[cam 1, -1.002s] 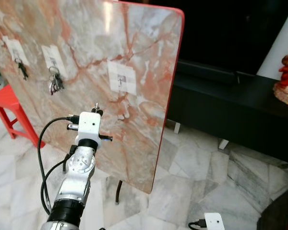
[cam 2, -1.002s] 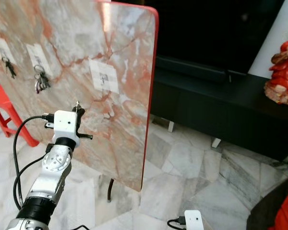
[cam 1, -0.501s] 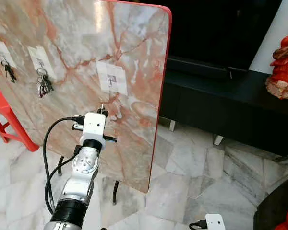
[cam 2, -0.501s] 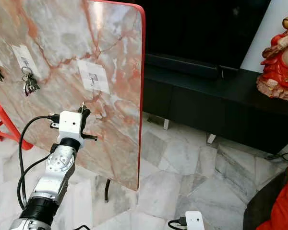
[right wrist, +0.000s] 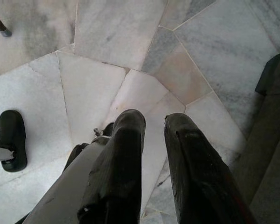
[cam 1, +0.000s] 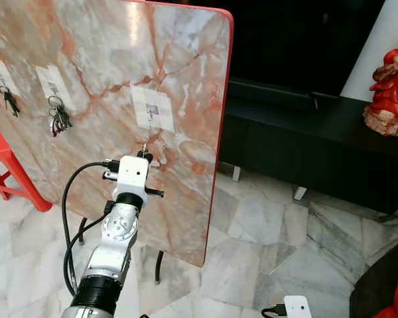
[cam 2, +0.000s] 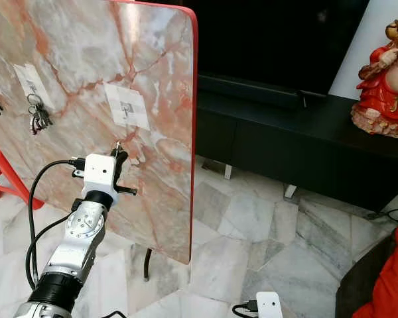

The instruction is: Hang keys on a hook

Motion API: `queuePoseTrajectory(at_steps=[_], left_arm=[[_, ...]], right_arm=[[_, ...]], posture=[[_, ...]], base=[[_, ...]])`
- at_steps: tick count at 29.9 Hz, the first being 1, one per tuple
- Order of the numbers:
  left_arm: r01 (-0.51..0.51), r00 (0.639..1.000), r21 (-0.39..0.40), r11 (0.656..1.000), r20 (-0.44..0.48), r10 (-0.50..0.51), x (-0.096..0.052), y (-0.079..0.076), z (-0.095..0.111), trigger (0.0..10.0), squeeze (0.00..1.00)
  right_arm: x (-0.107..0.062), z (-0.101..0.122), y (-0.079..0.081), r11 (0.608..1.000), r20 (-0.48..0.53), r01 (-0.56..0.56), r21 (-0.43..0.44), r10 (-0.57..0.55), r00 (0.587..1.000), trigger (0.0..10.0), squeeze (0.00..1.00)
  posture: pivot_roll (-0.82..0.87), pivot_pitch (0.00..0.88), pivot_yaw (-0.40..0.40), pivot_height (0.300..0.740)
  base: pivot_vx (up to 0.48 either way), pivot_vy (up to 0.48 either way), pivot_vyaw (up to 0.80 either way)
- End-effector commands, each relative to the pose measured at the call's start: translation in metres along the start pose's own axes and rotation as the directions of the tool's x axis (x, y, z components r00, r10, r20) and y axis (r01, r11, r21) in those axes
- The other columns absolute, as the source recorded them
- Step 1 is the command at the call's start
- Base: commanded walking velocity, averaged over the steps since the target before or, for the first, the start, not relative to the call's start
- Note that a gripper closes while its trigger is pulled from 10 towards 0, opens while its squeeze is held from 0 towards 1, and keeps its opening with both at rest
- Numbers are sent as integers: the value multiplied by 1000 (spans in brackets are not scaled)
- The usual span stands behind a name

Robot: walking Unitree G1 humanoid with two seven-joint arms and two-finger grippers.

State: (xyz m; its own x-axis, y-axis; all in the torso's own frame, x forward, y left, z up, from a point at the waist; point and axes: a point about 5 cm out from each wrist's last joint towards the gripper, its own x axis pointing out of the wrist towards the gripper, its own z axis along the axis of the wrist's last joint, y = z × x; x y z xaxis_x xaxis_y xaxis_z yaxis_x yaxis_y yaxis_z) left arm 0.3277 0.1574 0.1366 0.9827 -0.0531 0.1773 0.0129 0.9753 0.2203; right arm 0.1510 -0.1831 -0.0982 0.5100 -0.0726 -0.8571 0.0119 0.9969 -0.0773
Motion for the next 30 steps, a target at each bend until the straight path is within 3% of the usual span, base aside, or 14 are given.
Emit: queuePoseTrajectory(at_steps=[1, 17, 30], left_arm=[[9, 999, -4, 1000, 53, -9, 3, -1, 11, 10000, 0], [-3, 998, -5, 1000, 61, 3, 4, 1, 12, 10000, 0], [19, 996, -14, 1000, 89, -18, 0, -1, 15, 10000, 0]], right_arm=[[0, -2, -2, 1000, -6, 7, 2, -7, 1000, 10000, 0], [0, -1, -2, 1000, -5, 7, -1, -7, 1000, 10000, 0], [0, -1, -2, 1000, -5, 0, -11, 0, 1000, 10000, 0]], posture=[[3, 0, -53, 740], [2, 0, -53, 740], [4, 0, -54, 740]], base=[[259, 0, 0], [264, 0, 0], [0, 0, 0]])
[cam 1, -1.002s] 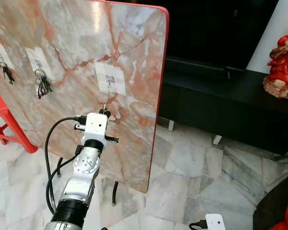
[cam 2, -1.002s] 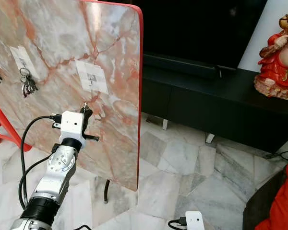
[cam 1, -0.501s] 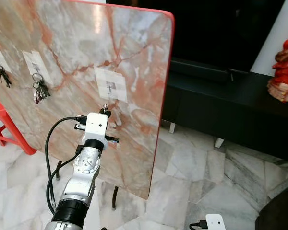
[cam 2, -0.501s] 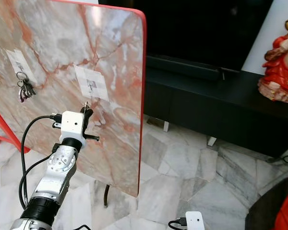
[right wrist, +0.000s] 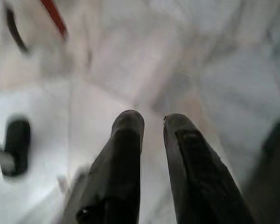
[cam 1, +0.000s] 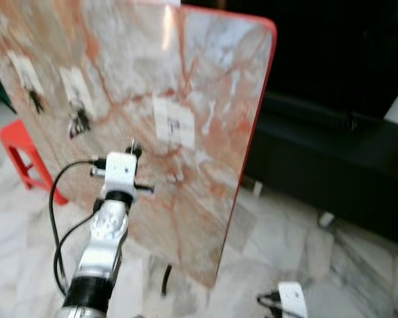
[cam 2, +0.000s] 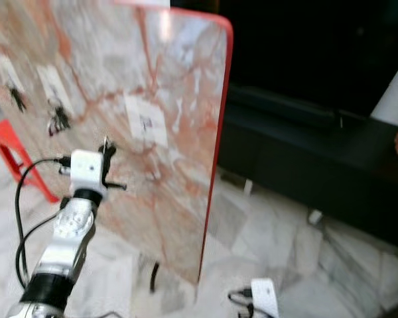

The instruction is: Hang keys on a hook

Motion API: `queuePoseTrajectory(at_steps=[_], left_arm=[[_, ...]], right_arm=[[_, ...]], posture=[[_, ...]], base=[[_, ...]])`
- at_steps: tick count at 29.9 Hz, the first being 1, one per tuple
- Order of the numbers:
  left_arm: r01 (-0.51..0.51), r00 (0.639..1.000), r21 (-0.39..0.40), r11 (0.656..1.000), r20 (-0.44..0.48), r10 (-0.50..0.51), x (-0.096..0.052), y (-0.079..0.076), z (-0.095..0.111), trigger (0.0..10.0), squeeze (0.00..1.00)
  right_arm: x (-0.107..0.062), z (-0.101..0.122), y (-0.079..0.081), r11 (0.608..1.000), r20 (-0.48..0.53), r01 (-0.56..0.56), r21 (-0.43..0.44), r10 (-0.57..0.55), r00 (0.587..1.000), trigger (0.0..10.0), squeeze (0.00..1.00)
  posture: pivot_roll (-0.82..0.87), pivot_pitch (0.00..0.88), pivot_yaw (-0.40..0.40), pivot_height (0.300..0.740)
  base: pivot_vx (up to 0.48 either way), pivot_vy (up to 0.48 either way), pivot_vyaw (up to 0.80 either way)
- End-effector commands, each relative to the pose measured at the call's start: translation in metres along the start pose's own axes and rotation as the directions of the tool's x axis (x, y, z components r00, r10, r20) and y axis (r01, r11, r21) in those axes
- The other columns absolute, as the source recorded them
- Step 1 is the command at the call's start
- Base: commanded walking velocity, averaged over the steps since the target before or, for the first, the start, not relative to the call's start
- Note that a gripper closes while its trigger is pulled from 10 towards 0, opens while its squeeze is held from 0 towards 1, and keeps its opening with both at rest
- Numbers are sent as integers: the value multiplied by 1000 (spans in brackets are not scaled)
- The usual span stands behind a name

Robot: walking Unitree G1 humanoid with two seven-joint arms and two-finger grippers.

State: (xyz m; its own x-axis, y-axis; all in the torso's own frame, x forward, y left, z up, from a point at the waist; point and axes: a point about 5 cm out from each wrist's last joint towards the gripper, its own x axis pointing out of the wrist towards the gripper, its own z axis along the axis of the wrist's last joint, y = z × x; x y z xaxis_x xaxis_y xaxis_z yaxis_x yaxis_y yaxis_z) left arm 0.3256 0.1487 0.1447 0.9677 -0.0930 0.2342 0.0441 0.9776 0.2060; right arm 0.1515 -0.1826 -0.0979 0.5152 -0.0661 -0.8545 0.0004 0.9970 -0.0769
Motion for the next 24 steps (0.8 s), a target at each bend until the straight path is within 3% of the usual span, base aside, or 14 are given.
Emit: queuePoseTrajectory(at_steps=[1, 12, 24], left_arm=[[-9, 1000, 7, 1000, 23, 9, 1, 6, 5, 10000, 0], [119, 991, 17, 993, 59, -120, 0, -10, 11, 10000, 0], [126, 990, 26, 992, 64, -127, 7, -9, 16, 10000, 0]], right_arm=[[0, -2, -3, 1000, -11, 7, -1, -7, 1000, 10000, 0], [0, -2, -2, 1000, -10, 4, -7, -4, 1000, 10000, 0], [0, -1, -2, 1000, -10, 3, -9, -3, 1000, 10000, 0]], posture=[[4, 0, -54, 740], [5, 0, -52, 740], [7, 0, -52, 740]], base=[[0, 0, 0], [0, 0, 0], [0, 0, 0]])
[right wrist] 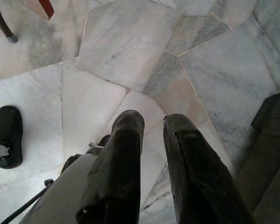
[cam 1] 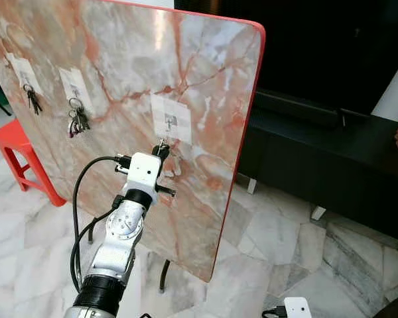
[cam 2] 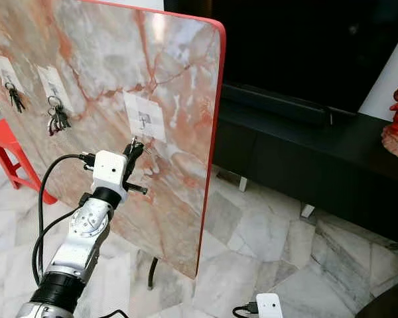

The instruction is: Hang keys on a hook

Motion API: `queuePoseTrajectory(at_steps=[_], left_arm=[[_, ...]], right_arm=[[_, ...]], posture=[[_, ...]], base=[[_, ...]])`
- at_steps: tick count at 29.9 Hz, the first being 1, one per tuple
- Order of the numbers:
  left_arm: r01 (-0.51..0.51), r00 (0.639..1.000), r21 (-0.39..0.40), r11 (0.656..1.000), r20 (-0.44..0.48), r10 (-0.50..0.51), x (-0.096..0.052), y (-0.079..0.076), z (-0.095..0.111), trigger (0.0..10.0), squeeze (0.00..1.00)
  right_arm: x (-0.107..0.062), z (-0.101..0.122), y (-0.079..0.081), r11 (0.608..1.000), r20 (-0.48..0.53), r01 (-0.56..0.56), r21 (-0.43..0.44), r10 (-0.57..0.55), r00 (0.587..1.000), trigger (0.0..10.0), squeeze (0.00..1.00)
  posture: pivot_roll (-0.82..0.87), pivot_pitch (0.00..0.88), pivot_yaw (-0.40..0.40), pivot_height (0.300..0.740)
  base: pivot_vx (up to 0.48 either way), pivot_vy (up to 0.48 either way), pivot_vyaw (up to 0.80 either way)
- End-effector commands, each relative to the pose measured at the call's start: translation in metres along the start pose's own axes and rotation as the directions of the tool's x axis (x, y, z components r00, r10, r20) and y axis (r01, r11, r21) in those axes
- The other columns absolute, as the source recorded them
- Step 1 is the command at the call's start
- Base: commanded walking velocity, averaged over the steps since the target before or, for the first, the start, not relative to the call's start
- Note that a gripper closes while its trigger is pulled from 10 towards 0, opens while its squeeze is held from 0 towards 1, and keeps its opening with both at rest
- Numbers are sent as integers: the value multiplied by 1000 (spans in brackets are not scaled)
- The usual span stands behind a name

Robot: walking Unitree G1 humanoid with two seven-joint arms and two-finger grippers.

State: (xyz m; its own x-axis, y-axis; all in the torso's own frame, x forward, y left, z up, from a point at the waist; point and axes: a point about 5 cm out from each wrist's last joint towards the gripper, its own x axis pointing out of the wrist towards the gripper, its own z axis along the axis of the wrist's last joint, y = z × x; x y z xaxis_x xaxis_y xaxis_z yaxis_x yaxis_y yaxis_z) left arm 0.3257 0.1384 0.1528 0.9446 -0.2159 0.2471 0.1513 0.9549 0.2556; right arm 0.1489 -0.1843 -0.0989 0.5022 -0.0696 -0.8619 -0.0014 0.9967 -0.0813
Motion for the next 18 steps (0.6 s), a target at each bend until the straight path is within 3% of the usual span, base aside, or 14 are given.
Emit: queuePoseTrajectory(at_steps=[1, 18], left_arm=[[8, 1000, 0, 1000, 23, -8, 4, 0, 6, 10000, 0], [27, 1000, -26, 999, 13, -27, 24, 2, 10, 10000, 0]], right_arm=[[0, 1, 0, 1000, 5, 0, -5, 0, 1000, 10000, 0], [0, 3, -1, 1000, 8, 2, -8, -2, 1000, 10000, 0]], posture=[[7, 0, -52, 740], [1, 0, -54, 740]], base=[[0, 0, 0], [0, 0, 0]])
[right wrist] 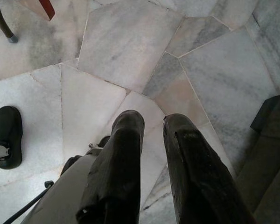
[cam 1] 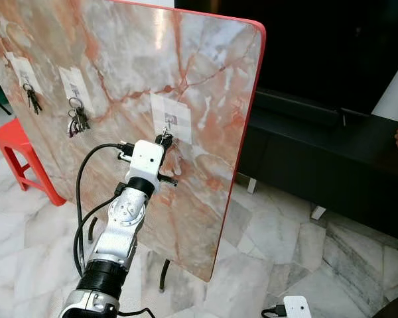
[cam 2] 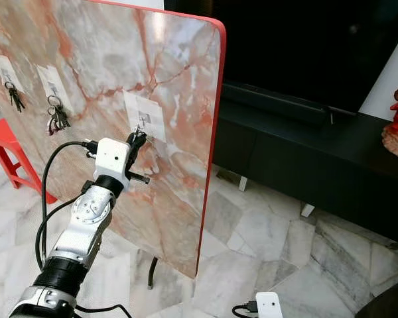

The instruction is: Hang keys on a hook

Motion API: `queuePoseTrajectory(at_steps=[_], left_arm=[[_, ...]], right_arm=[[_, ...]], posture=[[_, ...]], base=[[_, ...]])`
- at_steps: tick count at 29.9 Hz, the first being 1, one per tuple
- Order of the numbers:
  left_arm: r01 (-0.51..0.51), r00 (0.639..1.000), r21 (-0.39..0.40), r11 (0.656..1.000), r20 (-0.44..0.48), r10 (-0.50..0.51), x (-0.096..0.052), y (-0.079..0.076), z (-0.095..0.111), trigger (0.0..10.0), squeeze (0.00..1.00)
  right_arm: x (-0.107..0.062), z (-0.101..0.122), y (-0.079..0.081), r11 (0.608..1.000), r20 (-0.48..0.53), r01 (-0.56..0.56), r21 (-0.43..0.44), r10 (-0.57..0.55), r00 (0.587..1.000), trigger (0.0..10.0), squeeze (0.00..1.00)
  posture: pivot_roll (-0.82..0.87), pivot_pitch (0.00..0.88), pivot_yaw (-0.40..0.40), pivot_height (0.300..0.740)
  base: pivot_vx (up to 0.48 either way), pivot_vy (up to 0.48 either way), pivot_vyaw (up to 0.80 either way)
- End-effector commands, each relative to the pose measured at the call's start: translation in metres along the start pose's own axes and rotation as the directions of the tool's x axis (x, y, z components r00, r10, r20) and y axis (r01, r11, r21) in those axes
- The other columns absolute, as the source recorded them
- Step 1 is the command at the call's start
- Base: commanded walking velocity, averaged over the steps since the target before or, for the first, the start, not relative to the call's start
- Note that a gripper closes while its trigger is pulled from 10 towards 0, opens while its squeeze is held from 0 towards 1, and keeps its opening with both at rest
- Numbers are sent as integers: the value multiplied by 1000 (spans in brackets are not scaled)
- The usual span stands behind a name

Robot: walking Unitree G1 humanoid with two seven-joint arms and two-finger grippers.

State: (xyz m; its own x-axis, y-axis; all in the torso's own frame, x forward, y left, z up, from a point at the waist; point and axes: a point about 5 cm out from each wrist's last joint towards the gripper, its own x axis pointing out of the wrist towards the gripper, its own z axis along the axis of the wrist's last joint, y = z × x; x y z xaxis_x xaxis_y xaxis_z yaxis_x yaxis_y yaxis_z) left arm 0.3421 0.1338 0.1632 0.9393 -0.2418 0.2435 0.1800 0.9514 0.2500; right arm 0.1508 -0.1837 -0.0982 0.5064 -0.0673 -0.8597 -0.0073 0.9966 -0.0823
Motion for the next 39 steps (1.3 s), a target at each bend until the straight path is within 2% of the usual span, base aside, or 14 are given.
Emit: queuePoseTrajectory(at_steps=[1, 17, 24, 30, 39], left_arm=[[1, 1000, -15, 1000, 10, -1, 6, 1, 4, 10000, 0], [-23, 1000, -43, 999, 10, 23, 10, 5, 3, 10000, 0], [5, 1000, -54, 999, 18, -4, 12, -1, 4, 10000, 0], [53, 998, -66, 996, 34, -51, 11, -15, 7, 10000, 0], [61, 998, -66, 996, 37, -59, 12, -18, 7, 10000, 0]], right_arm=[[0, 1, -2, 1000, 3, 5, -2, -5, 1000, 10000, 0], [0, 1, -2, 1000, 3, 4, -8, -4, 1000, 10000, 0], [0, 1, -2, 1000, 3, 5, -8, -5, 1000, 10000, 0], [0, 1, -2, 1000, 4, 5, -5, -5, 1000, 10000, 0], [0, 1, -1, 1000, 4, 5, -3, -5, 1000, 10000, 0]], posture=[[0, 0, -55, 740], [-2, 0, -57, 740], [1, 0, -57, 740], [1, 0, -55, 740], [1, 0, -55, 740]], base=[[0, 0, 0], [0, 0, 0], [0, 0, 0], [0, 0, 0], [0, 0, 0]])
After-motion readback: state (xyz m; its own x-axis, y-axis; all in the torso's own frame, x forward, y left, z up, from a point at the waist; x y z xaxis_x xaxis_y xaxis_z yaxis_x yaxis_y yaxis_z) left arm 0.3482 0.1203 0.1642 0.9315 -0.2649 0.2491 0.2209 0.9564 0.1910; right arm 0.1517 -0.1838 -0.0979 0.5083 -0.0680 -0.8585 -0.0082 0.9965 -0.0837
